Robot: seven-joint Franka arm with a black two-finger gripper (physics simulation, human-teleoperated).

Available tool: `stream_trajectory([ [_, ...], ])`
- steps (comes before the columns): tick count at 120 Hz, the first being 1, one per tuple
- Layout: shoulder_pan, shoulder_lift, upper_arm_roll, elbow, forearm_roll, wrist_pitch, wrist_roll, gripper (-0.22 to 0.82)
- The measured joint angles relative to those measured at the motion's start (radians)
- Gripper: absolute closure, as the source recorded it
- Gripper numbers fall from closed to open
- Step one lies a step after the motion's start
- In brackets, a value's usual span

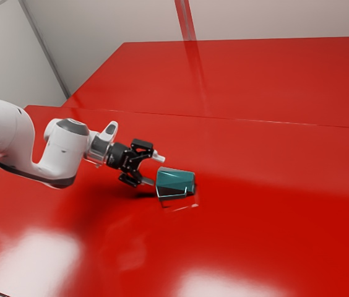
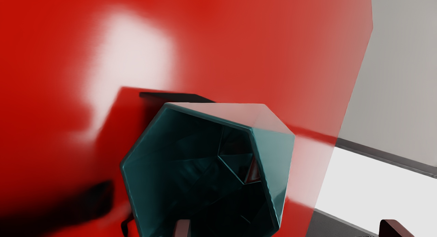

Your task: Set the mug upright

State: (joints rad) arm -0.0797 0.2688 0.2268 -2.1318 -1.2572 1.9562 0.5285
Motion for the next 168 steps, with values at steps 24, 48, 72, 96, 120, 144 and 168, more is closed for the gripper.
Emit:
stream_trajectory([
  [24,-0.017,0.015,-0.007,-0.001,-0.054,-0.005,0.040,0.00],
  [48,-0.040,0.023,-0.015,0.000,-0.093,-0.003,0.068,0.01],
  [72,-0.047,0.023,-0.018,-0.001,-0.123,0.000,0.088,0.37],
  [96,-0.050,0.021,-0.020,-0.020,-0.148,0.001,0.097,0.66],
  [120,-0.054,0.016,-0.020,-0.022,-0.159,0.004,0.102,0.73],
  [144,-0.054,0.001,-0.028,-0.019,-0.157,0.013,0.102,0.75],
  [168,-0.057,-0.119,-0.026,0.006,0.042,0.047,0.077,0.76],
])
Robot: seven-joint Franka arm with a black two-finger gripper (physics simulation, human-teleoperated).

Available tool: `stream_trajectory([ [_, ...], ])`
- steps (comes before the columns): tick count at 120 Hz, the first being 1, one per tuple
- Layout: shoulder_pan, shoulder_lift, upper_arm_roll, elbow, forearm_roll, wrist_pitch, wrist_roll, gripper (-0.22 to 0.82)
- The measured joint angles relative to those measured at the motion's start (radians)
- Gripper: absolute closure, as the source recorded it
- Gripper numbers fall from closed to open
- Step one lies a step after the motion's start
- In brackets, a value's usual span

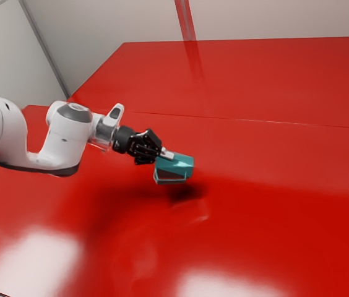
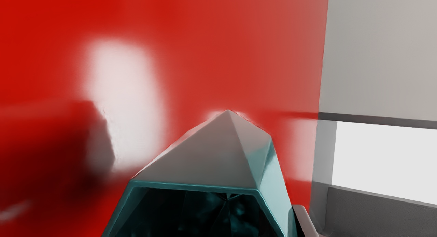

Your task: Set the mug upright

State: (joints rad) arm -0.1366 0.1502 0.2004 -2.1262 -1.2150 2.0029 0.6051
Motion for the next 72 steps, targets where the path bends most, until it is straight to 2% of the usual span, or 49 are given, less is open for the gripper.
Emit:
stream_trajectory([
  [34,0.003,-0.013,0.059,0.176,0.709,0.015,-0.070,0.77],
  [72,0.003,0.087,0.072,0.282,1.144,0.023,-0.173,0.77],
])
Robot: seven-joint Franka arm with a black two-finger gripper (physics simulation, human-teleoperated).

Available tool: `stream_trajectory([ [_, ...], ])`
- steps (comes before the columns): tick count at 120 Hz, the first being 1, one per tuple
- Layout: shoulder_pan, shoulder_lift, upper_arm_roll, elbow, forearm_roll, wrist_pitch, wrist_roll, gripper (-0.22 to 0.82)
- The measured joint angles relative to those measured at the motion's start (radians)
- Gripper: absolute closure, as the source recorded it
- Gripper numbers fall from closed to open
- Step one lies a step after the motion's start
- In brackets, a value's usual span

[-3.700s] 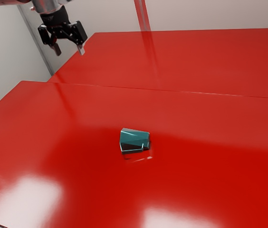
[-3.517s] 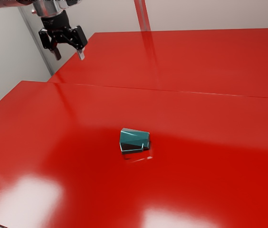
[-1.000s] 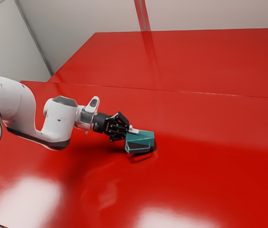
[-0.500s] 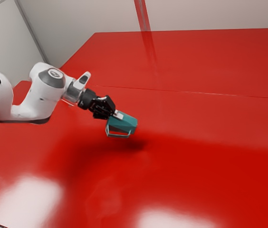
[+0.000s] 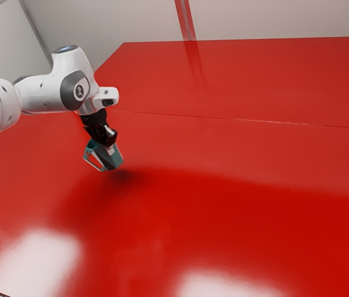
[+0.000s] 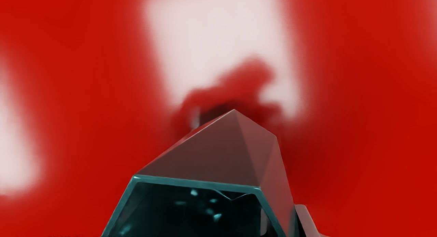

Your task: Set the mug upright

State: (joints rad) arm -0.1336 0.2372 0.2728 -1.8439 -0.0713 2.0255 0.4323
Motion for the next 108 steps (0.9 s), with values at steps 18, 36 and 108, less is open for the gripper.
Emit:
stream_trajectory([
  [18,0.000,0.064,0.001,0.029,0.093,-0.004,-0.047,0.77],
  [36,0.000,0.117,0.001,0.094,0.134,-0.040,-0.085,0.77],
  [108,0.000,0.127,0.002,0.164,0.155,-0.129,-0.182,0.22],
])
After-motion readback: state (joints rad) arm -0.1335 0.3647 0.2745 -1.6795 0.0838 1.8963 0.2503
